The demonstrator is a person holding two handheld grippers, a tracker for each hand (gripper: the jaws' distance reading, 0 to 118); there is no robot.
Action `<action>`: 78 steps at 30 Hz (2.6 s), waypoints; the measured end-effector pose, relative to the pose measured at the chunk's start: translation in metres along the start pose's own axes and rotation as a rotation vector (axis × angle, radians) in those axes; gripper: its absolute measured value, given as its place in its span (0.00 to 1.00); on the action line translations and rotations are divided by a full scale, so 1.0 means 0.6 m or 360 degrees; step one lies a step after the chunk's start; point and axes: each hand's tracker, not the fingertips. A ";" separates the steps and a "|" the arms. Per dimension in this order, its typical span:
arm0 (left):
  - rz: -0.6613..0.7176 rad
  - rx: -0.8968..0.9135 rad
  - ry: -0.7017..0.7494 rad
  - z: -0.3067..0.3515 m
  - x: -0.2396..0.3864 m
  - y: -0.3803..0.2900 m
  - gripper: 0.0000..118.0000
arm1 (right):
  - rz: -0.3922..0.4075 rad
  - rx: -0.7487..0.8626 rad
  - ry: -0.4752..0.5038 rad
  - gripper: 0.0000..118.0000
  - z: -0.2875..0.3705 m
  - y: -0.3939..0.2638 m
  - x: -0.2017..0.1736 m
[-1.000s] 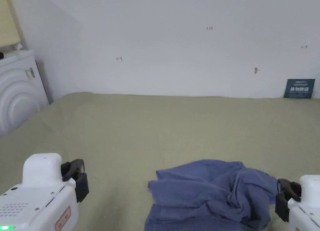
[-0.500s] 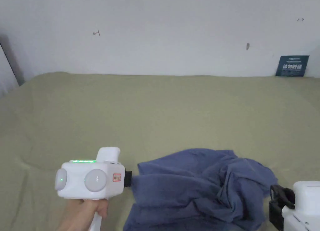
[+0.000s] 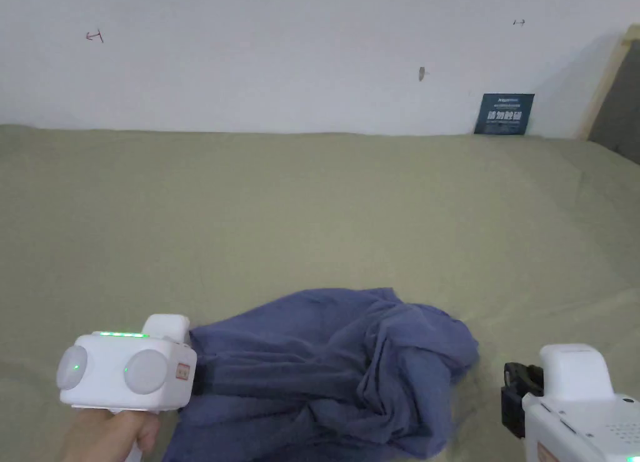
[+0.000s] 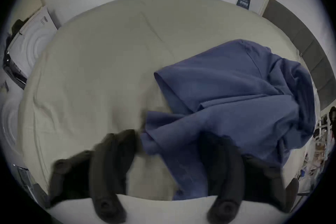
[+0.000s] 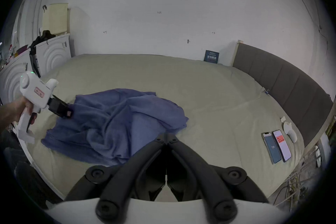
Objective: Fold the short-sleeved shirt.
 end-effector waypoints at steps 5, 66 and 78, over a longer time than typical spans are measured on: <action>0.0026 0.0009 -0.0020 -0.002 -0.006 -0.004 0.01 | -0.0041 -0.0106 -0.0019 0.00 -0.083 0.056 0.037; 0.0258 0.0983 0.0625 0.561 -0.177 0.311 0.01 | 0.0028 0.0370 -0.0025 0.07 -0.003 0.606 -0.009; 0.0208 0.1034 0.0635 0.376 -0.209 0.414 0.01 | -0.0004 0.0352 -0.0099 0.07 -0.207 0.608 -0.049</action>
